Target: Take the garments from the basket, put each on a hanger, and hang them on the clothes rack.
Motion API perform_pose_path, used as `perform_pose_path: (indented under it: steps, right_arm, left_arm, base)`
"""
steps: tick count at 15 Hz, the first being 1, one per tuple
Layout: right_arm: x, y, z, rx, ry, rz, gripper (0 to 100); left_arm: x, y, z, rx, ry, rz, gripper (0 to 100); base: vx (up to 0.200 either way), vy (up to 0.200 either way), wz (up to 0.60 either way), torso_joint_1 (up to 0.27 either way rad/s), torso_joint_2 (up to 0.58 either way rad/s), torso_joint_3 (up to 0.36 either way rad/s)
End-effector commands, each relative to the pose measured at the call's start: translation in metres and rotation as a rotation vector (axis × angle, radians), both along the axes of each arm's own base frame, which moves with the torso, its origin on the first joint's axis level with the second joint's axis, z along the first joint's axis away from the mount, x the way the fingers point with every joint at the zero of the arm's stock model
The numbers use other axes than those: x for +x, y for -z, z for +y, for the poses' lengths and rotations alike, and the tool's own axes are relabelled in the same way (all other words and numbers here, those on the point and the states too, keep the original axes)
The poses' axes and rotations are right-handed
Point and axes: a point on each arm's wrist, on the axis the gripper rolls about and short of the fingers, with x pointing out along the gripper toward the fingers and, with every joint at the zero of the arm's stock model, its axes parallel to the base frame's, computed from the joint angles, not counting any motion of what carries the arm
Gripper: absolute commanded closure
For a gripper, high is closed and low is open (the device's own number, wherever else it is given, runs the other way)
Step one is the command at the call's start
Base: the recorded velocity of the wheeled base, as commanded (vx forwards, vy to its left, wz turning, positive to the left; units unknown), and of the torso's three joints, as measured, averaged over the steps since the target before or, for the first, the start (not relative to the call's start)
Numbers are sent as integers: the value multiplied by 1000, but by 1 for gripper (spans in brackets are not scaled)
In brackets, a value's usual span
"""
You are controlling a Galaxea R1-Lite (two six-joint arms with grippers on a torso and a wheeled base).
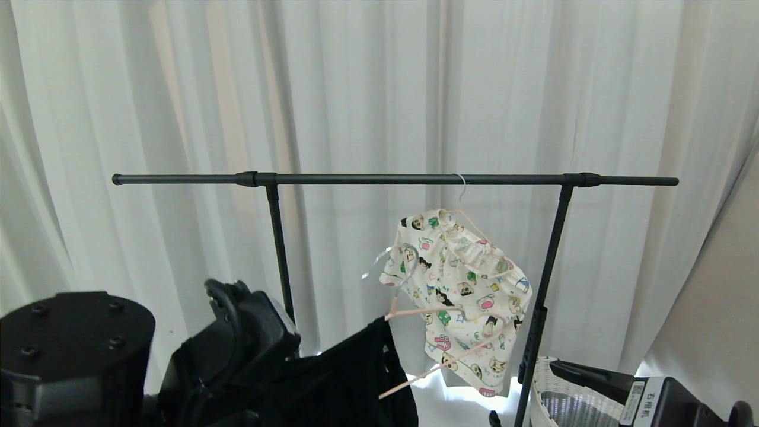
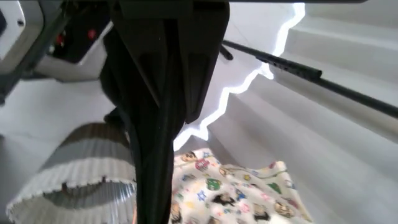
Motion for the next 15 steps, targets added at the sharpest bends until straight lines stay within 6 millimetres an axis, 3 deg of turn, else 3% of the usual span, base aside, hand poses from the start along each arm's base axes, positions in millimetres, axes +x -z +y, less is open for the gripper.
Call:
perform_pose_path:
  steps: [1, 5, 9, 15]
  right_arm:
    - [3, 6, 3, -29, 8, 16, 0]
    - [21, 11, 11, -19, 74, 86, 0]
    - [52, 10, 44, 95, 179, 202, 0]
    - [69, 10, 70, 115, 123, 236, 0]
  left_arm:
    - [8, -19, 1, -60, -40, -44, 100]
    - [11, -33, -3, -122, -38, -110, 100]
    - [10, -41, -2, -148, -39, -136, 100]
    - [9, -51, -2, -174, -43, -164, 100]
  base:
    - [0, 0, 0, 0, 0, 0]
    - [0, 0, 0, 0, 0, 0]
    - [0, 0, 0, 0, 0, 0]
    - [0, 0, 0, 0, 0, 0]
